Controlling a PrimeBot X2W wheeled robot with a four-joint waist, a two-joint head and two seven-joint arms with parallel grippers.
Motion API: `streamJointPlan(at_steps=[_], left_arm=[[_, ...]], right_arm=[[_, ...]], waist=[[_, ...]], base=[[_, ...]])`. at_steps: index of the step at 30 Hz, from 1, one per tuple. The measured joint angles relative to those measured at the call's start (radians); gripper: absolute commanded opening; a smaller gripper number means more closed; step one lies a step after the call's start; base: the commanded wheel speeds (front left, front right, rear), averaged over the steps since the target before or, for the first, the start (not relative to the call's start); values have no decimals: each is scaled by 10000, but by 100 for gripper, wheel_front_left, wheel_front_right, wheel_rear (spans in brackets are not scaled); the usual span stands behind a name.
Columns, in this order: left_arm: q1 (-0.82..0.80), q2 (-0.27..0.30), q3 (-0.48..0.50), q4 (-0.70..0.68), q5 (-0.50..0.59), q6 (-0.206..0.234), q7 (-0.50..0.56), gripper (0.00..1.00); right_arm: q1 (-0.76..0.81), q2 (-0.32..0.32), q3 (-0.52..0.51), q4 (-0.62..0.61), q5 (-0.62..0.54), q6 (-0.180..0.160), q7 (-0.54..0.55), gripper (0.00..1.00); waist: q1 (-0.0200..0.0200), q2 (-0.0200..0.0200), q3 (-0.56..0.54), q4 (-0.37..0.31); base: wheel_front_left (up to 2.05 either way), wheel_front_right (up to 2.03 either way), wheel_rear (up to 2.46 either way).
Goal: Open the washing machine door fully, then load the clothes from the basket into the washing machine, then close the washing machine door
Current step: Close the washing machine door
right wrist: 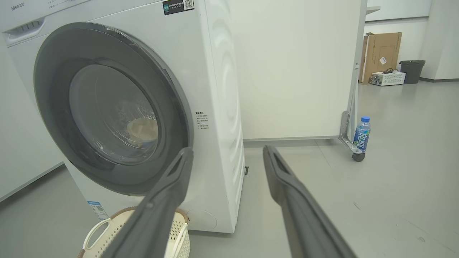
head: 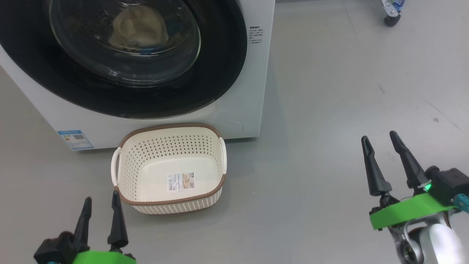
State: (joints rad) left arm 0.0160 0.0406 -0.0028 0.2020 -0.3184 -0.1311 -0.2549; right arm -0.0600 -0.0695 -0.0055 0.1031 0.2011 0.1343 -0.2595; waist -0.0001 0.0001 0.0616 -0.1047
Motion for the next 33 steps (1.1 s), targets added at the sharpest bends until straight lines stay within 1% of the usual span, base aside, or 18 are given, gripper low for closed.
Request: streamJointPlan(at_steps=[17,33], left_arm=[[528,2,-6,-88,2,-2,0,100],[714,4,-2,-228,19,-2,0,100]], right_arm=[[792,92,-328,360,-86,0,2,100],[981,105,-355,612,-86,0,2,100]], waist=[[0,0,-569,16],[0,0,-679,77]], base=[[0,0,0],[0,0,0]])
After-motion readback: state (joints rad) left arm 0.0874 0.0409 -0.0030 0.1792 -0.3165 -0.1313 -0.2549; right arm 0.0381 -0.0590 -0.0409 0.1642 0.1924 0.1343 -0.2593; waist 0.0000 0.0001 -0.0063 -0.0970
